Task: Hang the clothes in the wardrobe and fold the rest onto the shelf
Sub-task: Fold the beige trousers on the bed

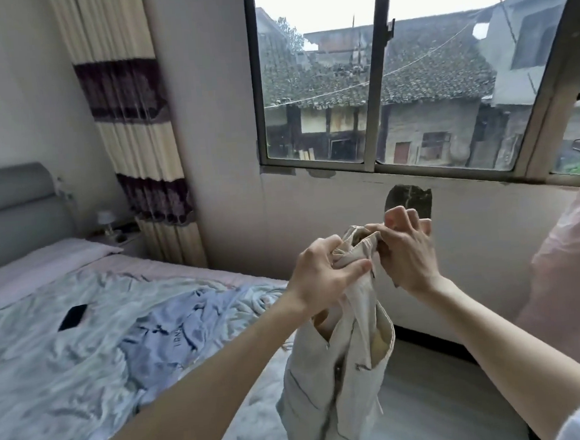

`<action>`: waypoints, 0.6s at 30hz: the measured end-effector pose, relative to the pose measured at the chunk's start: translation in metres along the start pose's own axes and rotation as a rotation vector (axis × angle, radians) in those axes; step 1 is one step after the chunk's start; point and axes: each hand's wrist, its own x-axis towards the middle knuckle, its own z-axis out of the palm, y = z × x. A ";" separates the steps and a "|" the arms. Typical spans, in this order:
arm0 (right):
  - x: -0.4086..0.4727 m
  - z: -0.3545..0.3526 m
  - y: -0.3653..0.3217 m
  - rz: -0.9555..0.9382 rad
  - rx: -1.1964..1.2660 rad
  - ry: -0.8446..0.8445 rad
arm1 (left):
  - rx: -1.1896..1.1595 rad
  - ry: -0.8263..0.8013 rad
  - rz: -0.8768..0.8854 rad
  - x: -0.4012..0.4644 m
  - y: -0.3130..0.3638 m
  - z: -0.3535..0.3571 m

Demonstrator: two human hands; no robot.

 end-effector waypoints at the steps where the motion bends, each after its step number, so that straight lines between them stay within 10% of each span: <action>1: 0.001 0.003 -0.004 -0.013 -0.016 0.018 | 0.011 0.019 -0.019 -0.002 0.000 -0.003; 18: 0.071 -0.040 -0.147 0.020 0.321 0.120 | -0.280 0.318 0.080 -0.042 0.058 -0.116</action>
